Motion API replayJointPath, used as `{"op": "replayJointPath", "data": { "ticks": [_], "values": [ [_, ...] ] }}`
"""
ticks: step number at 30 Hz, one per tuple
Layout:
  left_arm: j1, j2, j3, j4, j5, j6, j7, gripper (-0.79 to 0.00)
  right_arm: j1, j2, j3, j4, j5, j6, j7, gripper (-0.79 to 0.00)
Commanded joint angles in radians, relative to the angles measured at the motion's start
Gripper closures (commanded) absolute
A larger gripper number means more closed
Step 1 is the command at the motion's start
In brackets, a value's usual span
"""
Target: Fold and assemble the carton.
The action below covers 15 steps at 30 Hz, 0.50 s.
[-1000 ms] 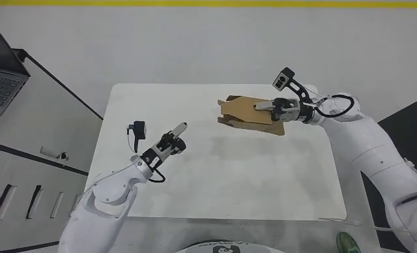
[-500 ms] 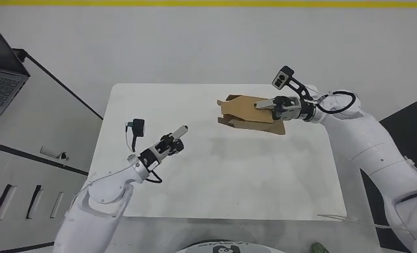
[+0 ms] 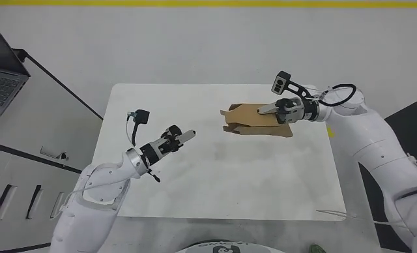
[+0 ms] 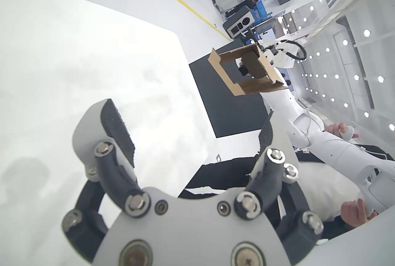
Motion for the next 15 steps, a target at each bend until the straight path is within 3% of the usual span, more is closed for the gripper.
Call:
{"op": "replayJointPath", "data": {
  "ticks": [1, 8, 15],
  "values": [
    [-0.002, 0.0, 0.004, -0.003, 0.01, -0.008, 0.007, -0.785, 0.0, 0.0, 0.0, 0.0, 0.0, 0.0, 0.0, 0.0],
    [-0.048, 0.0, 0.056, -0.006, 0.12, -0.129, 0.018, -0.785, 0.006, -0.004, 0.019, -0.003, -0.046, -0.031, 0.035, 0.0],
    [-0.054, 0.0, 0.061, -0.005, 0.148, -0.135, 0.036, -0.785, 0.032, -0.007, 0.012, -0.014, -0.084, -0.092, 0.035, 0.0]
  ]
}}
